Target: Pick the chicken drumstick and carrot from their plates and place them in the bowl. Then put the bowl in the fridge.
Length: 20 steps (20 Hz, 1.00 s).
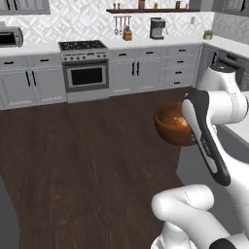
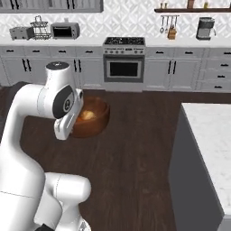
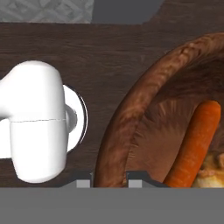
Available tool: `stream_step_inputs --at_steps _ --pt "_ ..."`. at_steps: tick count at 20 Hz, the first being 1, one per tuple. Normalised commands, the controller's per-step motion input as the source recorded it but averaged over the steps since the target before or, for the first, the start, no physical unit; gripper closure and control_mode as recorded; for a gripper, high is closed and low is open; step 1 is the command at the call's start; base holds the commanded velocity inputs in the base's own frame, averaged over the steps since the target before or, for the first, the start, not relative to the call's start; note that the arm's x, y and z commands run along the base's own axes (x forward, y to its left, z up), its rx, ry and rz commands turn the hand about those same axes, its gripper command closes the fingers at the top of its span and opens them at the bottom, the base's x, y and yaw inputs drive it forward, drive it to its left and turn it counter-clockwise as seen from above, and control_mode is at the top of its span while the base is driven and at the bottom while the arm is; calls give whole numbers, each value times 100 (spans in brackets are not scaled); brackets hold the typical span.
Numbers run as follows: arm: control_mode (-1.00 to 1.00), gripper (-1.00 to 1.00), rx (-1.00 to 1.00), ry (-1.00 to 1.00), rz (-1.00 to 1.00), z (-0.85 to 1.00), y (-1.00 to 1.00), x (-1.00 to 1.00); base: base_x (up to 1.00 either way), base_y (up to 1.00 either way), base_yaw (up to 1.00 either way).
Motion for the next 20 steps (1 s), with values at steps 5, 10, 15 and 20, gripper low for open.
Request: stream_step_inputs --at_steps 5,10,15,20 --pt "100 100 0 0 0 0 0 0 100 32 15" --pt "100 100 0 0 0 0 0 0 100 4 25" --pt "100 100 0 0 0 0 0 0 100 0 27" --pt "100 100 0 0 0 0 0 0 100 -1 29"
